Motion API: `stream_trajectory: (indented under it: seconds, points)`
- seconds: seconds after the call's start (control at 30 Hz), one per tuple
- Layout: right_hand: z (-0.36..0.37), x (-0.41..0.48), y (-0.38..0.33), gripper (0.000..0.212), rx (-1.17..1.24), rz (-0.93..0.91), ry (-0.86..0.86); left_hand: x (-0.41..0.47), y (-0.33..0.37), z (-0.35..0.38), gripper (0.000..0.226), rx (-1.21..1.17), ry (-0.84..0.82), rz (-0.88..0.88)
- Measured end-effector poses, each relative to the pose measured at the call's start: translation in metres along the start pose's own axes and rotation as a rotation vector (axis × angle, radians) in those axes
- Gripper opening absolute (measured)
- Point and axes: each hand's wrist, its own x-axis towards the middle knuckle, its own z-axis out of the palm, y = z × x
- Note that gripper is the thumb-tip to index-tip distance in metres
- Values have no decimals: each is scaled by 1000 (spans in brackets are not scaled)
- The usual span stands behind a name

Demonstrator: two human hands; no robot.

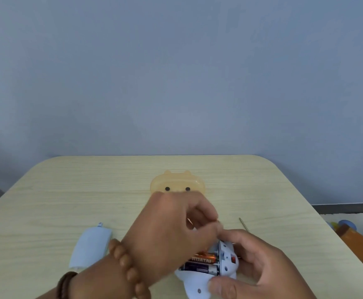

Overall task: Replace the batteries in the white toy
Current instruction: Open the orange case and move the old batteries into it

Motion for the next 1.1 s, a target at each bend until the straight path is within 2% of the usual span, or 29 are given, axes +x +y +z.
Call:
stream_trajectory:
  seconds: [0.07, 0.1, 0.2, 0.43, 0.67, 1.1]
  points:
    - [0, 0, 0, 66, 2, 14, 11, 10, -4, -9, 10, -199, 31, -86]
    - [0, 0, 0, 66, 3, 16, 18, 16, -9, -15, 12, -205, 63, -109]
    - [0, 0, 0, 65, -4, 21, 17, 33, -33, -37, 12, -6, 141, -144]
    - [2, 0, -1, 66, -29, 7, 26, 44, -70, -47, 5, 423, 65, -153]
    - [2, 1, 0, 71, -58, -6, 31, 44, -75, -34, 9, 562, 15, -58]
    - [5, -1, -5, 73, -42, 15, 54, 37, -79, -31, 22, 586, -19, -154]
